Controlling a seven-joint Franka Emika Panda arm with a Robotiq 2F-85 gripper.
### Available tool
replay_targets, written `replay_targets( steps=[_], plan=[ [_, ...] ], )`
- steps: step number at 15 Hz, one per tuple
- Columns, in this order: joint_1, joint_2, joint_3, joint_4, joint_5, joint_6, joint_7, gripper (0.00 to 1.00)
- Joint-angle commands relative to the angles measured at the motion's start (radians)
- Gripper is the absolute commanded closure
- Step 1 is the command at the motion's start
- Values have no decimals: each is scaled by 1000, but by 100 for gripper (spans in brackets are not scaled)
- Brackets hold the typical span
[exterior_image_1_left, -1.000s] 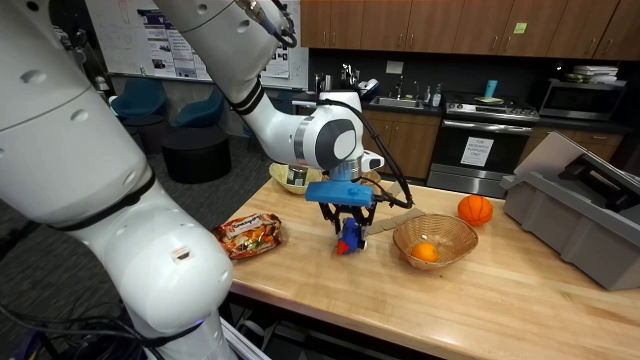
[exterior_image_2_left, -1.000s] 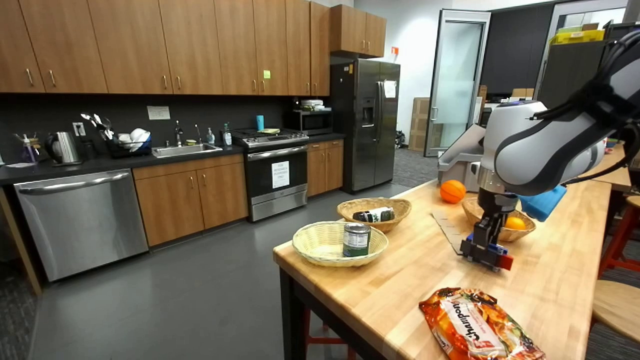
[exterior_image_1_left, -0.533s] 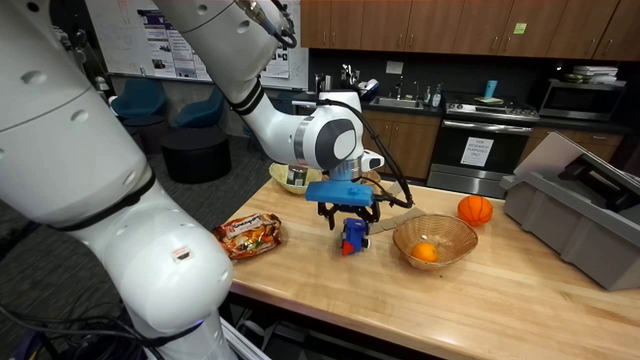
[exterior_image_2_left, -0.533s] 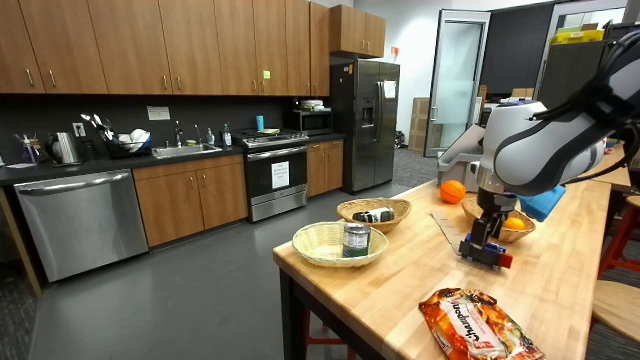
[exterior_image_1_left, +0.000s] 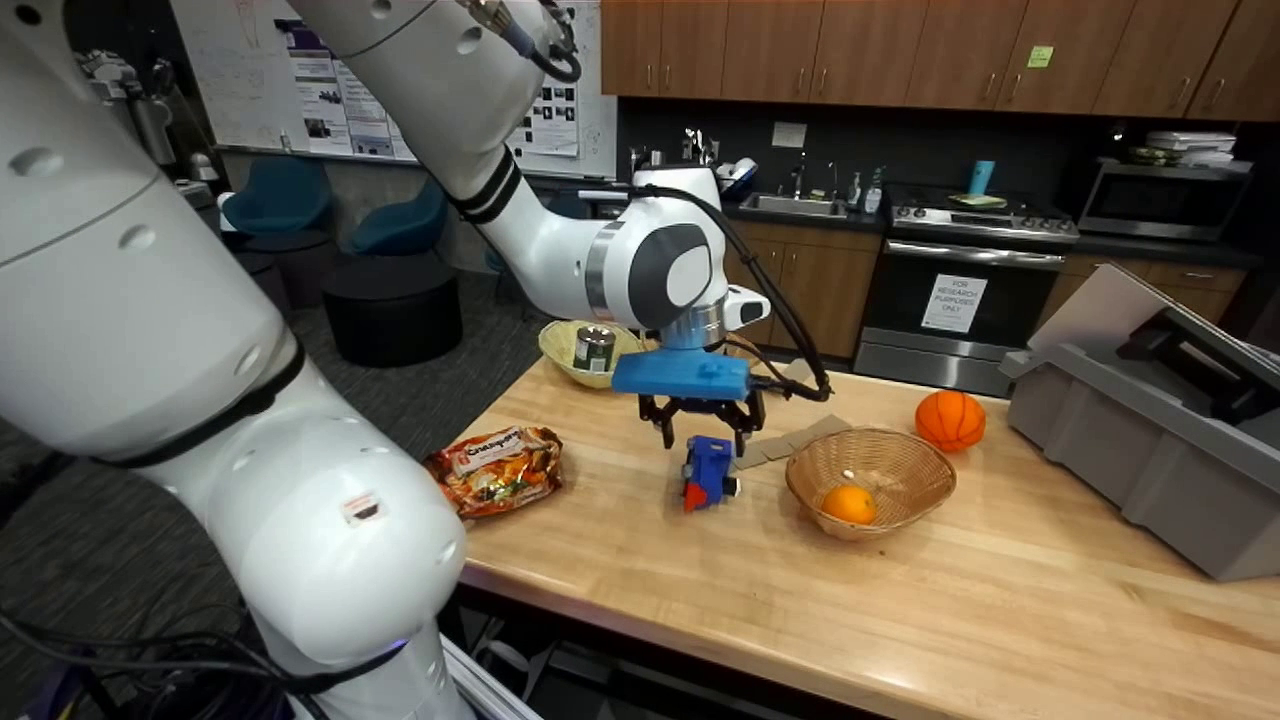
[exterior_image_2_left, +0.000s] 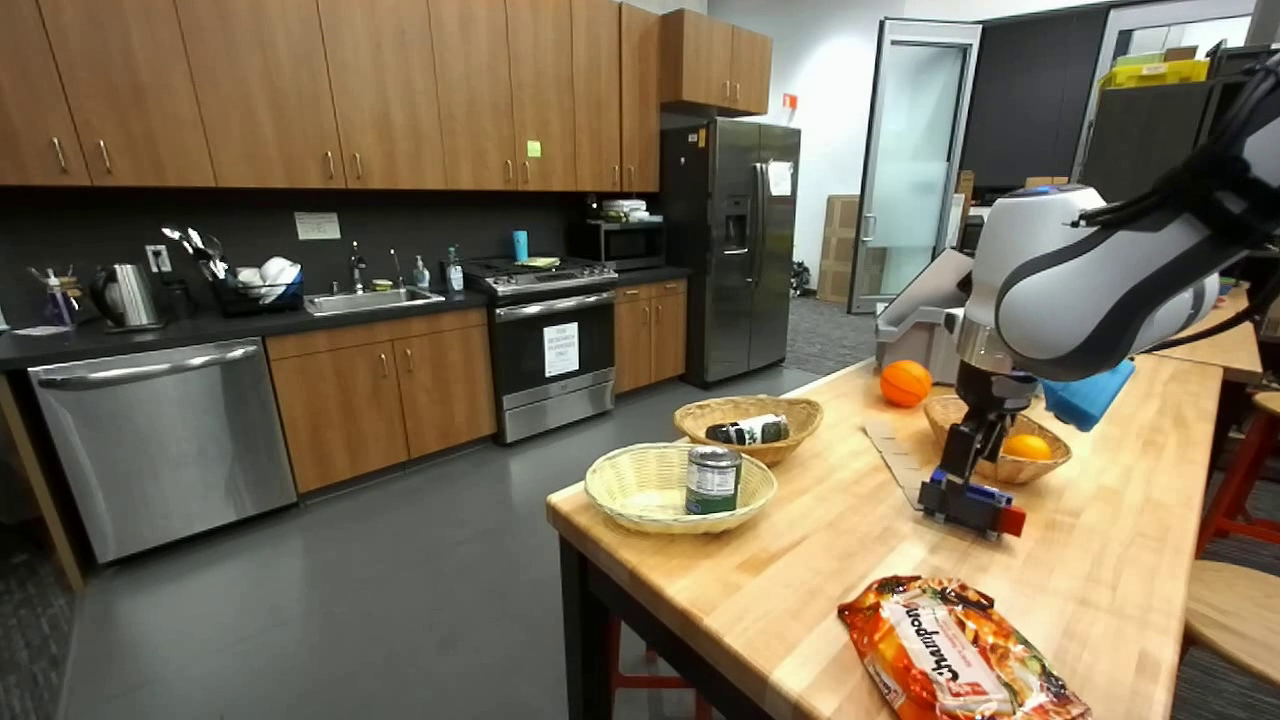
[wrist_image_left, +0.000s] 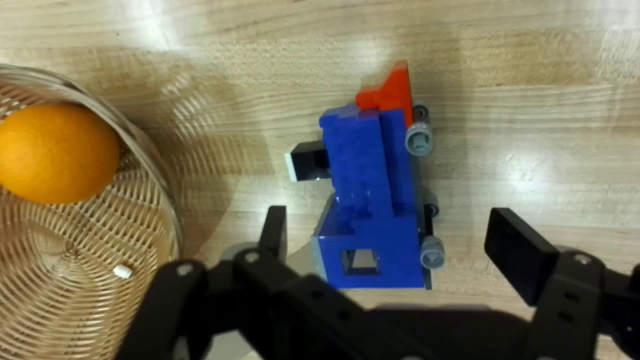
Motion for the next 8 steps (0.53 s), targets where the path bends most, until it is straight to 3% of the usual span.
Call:
replay_targets(
  steps=[1, 8],
  plan=[
    [-11, -60, -2, -9, -41, -14, -15, 0],
    [3, -51, -4, 0, -29, -7, -15, 0]
  ],
)
